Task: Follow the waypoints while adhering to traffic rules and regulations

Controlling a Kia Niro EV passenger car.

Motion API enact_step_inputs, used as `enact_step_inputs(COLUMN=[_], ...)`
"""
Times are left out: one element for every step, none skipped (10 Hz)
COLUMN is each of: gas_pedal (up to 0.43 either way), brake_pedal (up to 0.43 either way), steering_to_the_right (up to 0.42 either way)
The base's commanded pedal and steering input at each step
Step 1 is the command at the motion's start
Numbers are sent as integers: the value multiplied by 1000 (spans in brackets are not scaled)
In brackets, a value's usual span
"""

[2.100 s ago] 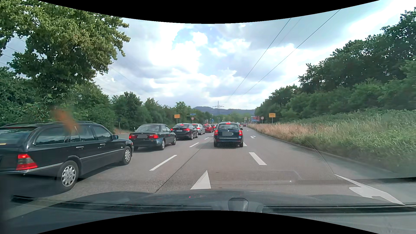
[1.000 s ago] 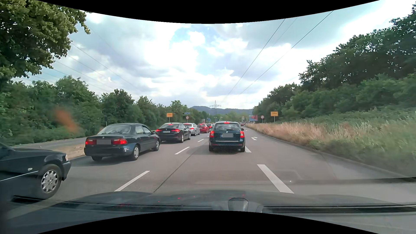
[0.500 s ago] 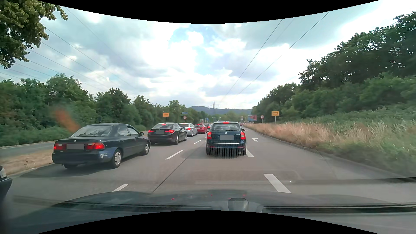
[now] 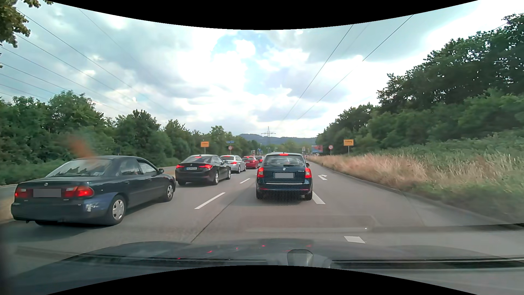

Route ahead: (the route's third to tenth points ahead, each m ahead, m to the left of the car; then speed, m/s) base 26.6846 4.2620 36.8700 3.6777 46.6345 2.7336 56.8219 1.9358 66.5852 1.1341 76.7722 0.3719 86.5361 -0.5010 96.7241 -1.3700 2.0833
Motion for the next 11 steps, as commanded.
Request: enact_step_inputs(gas_pedal=[0,0,0,0,0,0,0,0,0,0,0], brake_pedal=[171,183,195,201,201,207,207,207,207,207,207], steering_to_the_right=[9,8,8,8,7,7,7,6,6,6,6])
